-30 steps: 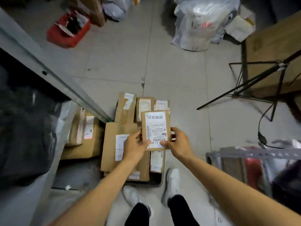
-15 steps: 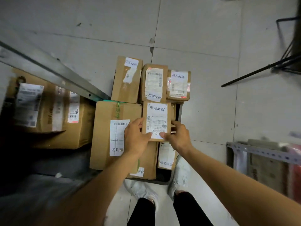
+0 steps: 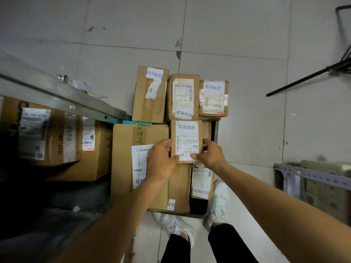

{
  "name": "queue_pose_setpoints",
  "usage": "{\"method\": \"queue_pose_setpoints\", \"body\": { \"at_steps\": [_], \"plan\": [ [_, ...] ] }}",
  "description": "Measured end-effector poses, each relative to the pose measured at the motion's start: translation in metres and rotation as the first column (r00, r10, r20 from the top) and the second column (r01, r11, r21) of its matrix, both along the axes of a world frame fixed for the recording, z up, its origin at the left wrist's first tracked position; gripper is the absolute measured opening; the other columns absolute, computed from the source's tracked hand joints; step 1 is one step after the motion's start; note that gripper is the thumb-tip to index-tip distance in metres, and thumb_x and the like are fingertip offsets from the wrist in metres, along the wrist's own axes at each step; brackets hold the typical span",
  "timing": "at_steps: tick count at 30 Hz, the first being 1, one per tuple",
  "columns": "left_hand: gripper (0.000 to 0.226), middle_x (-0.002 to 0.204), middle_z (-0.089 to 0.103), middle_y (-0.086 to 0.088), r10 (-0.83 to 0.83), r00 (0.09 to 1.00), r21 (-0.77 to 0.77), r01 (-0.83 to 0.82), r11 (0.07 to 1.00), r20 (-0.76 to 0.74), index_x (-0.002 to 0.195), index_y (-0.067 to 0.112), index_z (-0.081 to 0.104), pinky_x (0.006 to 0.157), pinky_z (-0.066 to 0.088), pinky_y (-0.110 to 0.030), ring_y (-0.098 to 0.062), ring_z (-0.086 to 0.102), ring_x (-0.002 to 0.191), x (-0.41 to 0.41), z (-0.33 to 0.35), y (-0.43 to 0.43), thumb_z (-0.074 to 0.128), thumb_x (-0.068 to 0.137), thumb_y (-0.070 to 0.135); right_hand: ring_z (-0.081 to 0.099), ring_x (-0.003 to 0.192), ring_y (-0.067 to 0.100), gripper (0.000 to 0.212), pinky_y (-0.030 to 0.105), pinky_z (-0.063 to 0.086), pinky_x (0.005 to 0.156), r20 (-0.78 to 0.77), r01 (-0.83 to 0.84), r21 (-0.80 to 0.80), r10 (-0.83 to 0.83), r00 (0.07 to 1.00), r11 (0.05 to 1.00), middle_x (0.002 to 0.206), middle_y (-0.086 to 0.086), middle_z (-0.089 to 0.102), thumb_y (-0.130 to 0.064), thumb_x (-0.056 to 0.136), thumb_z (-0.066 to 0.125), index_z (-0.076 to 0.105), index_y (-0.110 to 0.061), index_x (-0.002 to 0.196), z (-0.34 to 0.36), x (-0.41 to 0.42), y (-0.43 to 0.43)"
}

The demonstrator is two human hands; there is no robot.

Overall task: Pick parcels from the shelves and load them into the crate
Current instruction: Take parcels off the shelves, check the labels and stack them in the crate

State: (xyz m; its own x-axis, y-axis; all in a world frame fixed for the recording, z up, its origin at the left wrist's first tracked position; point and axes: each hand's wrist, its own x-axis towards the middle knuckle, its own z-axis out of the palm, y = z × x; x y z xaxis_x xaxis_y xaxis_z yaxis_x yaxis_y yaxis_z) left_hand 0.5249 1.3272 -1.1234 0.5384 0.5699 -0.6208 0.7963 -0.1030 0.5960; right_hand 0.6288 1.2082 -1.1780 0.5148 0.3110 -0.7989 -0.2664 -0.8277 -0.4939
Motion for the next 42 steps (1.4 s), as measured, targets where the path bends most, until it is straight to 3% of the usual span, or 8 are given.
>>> {"method": "queue_pose_setpoints", "body": {
  "at_steps": [3, 9, 17, 22, 27, 32, 37, 42],
  "plan": [
    [0.051, 0.125, 0.06, -0.007, -0.018, 1.0, -0.001, 0.018, 1.0, -0.019, 0.129, 0.012, 0.058, 0.101, 0.047, -0.031, -0.018, 0.056, 0.115, 0.003, 0.01, 0.006, 0.072, 0.081, 0.001, 0.061, 0.105, 0.023, 0.06, 0.019, 0.046, 0.072, 0.038, -0.024, -0.034, 0.025, 0.999, 0.999, 0.123, 0.006, 0.063, -0.023, 0.08, 0.079, 0.05, -0.005, 0.129, 0.011, 0.008, -0.005],
    [0.056, 0.126, 0.061, -0.007, -0.149, 0.986, 0.07, 0.154, 0.985, -0.071, 0.133, 0.013, 0.055, 0.092, 0.045, -0.026, -0.019, 0.057, 0.114, 0.011, 0.061, 0.009, 0.075, 0.081, 0.011, 0.059, 0.111, 0.027, 0.051, 0.04, 0.051, 0.093, 0.139, -0.299, -0.092, 0.31, 0.941, 0.95, 0.125, 0.007, 0.063, -0.041, 0.089, 0.064, 0.052, -0.013, 0.129, 0.076, 0.029, -0.004],
    [0.056, 0.107, 0.059, 0.003, -0.318, 0.936, 0.094, 0.334, 0.938, -0.151, 0.128, 0.019, 0.056, 0.086, 0.045, -0.027, -0.014, 0.056, 0.101, 0.041, 0.164, 0.015, 0.079, 0.078, 0.022, 0.059, 0.11, 0.026, 0.045, 0.033, 0.049, 0.09, 0.236, -0.584, -0.111, 0.593, 0.77, 0.804, 0.127, 0.008, 0.062, -0.032, 0.086, 0.069, 0.057, -0.014, 0.125, 0.214, 0.051, 0.015],
    [0.056, 0.125, 0.061, -0.005, -0.506, 0.834, 0.112, 0.537, 0.836, -0.219, 0.127, 0.017, 0.059, 0.096, 0.048, -0.035, -0.024, 0.059, 0.112, 0.064, 0.275, 0.022, 0.08, 0.076, 0.026, 0.055, 0.108, 0.026, 0.055, 0.027, 0.037, 0.081, 0.255, -0.731, -0.206, 0.757, 0.602, 0.651, 0.129, 0.009, 0.059, -0.03, 0.083, 0.074, 0.053, -0.011, 0.13, 0.352, 0.071, 0.008],
    [0.042, 0.115, 0.068, -0.005, -0.645, 0.721, 0.249, 0.693, 0.677, -0.252, 0.115, 0.012, 0.067, 0.081, 0.048, -0.026, -0.02, 0.062, 0.103, 0.096, 0.432, 0.026, 0.079, 0.077, 0.026, 0.057, 0.11, 0.031, 0.063, 0.035, 0.048, 0.085, 0.365, -0.688, -0.371, 0.78, 0.509, 0.623, 0.125, 0.012, 0.059, -0.038, 0.08, 0.075, 0.052, -0.009, 0.131, 0.52, 0.09, -0.013],
    [0.044, 0.119, 0.068, -0.005, -0.715, 0.653, 0.413, 0.74, 0.531, -0.25, 0.119, 0.011, 0.068, 0.091, 0.048, -0.03, -0.022, 0.062, 0.108, 0.121, 0.599, 0.016, 0.076, 0.08, 0.032, 0.059, 0.105, 0.034, 0.046, 0.037, 0.05, 0.085, 0.555, -0.588, -0.416, 0.706, 0.441, 0.694, 0.114, 0.017, 0.064, -0.033, 0.083, 0.071, 0.062, -0.006, 0.12, 0.667, 0.094, -0.041],
    [0.039, 0.114, 0.069, -0.009, -0.717, 0.678, 0.542, 0.668, 0.51, -0.162, 0.117, 0.011, 0.068, 0.088, 0.051, -0.031, -0.023, 0.064, 0.103, 0.109, 0.709, -0.013, 0.072, 0.084, 0.031, 0.06, 0.103, 0.031, 0.045, 0.033, 0.05, 0.081, 0.656, -0.522, -0.451, 0.666, 0.356, 0.724, 0.114, 0.015, 0.065, -0.031, 0.082, 0.07, 0.064, -0.008, 0.12, 0.763, 0.077, -0.071],
    [0.03, 0.108, 0.069, -0.007, -0.656, 0.746, 0.585, 0.585, 0.562, -0.117, 0.108, 0.015, 0.069, 0.068, 0.044, -0.022, -0.015, 0.059, 0.084, 0.055, 0.754, -0.044, 0.072, 0.084, 0.032, 0.061, 0.092, 0.028, 0.045, 0.034, 0.052, 0.078, 0.708, -0.566, -0.435, 0.654, 0.265, 0.701, 0.11, 0.014, 0.066, -0.033, 0.083, 0.072, 0.063, -0.006, 0.117, 0.815, 0.045, -0.09]
  ]
}}
